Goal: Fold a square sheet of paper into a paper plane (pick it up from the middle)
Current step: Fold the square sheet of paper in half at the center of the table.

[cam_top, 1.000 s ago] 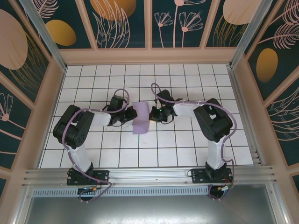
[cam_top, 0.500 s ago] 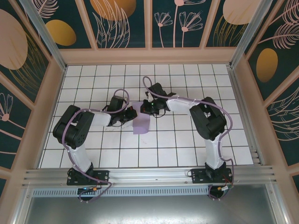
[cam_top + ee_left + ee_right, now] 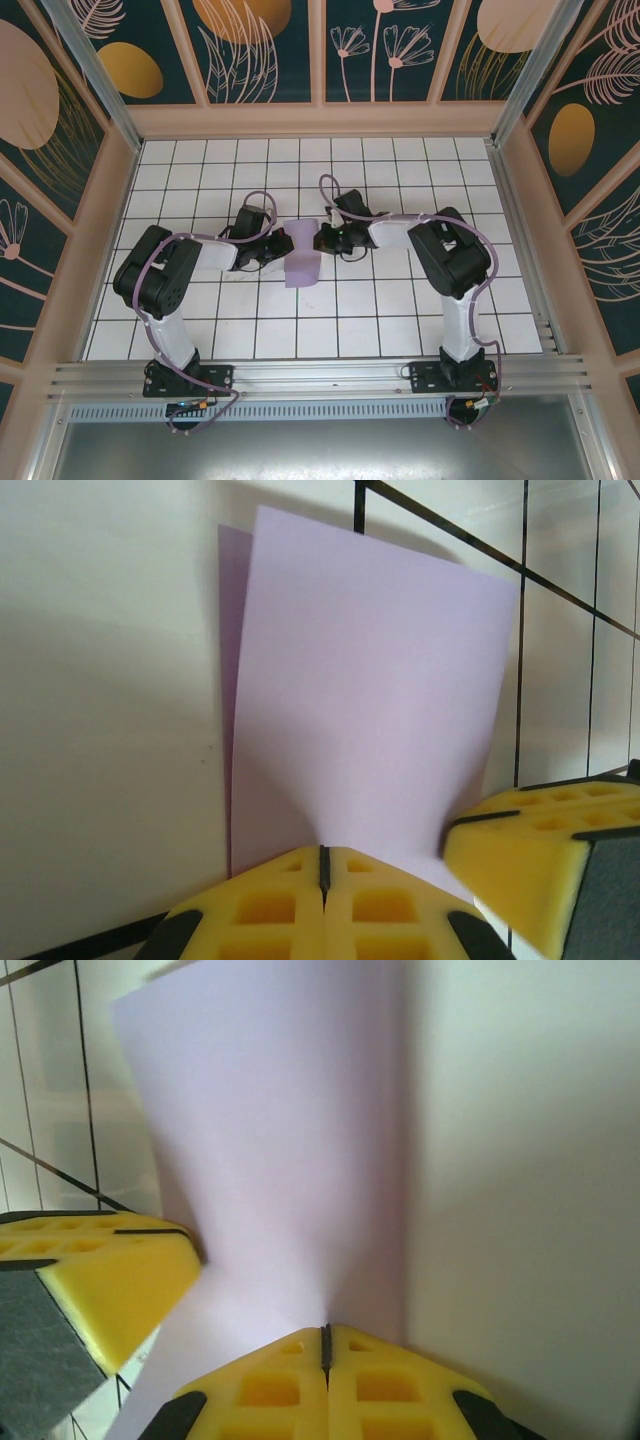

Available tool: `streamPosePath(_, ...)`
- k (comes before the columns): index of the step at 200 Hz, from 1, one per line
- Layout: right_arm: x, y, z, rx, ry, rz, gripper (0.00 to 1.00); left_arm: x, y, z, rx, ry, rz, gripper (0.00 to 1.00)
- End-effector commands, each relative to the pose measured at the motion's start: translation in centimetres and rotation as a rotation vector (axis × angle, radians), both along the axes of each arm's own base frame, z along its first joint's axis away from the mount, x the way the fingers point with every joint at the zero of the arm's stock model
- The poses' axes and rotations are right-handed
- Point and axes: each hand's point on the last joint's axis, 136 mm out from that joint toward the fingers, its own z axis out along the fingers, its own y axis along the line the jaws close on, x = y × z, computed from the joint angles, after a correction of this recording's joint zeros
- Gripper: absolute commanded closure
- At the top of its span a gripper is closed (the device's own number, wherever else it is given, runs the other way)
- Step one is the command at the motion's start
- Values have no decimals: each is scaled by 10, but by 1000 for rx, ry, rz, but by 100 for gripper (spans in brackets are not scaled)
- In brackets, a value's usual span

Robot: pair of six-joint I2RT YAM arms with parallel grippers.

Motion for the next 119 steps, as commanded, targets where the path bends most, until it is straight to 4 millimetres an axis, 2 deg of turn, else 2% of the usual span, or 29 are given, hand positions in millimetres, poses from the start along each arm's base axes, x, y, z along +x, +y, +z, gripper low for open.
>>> streamPosePath(1,9,-39,-10,-148,-4,-69,100,-94,78,-109,383,390,61,100)
streamPosePath(21,15,-7,24,-114,-94,-34,100,-91,79,-107,396,384,55,100)
streamPosePath(42,17,15,40,-38,-119,-22,100,-90,79,-106,394,383,54,100)
streamPosePath(63,17,29,27,-10,-76,-3,100,-90,78,-106,393,381,52,100)
streamPosePath(81,19,32,16,-9,-63,-1,100,-90,78,-106,394,384,51,100)
streamPosePath(106,29,24,6,-20,-54,-25,100,-92,79,-107,398,390,53,100)
streamPosePath(119,35,13,-1,-27,-38,-55,100,-93,80,-108,398,391,54,100)
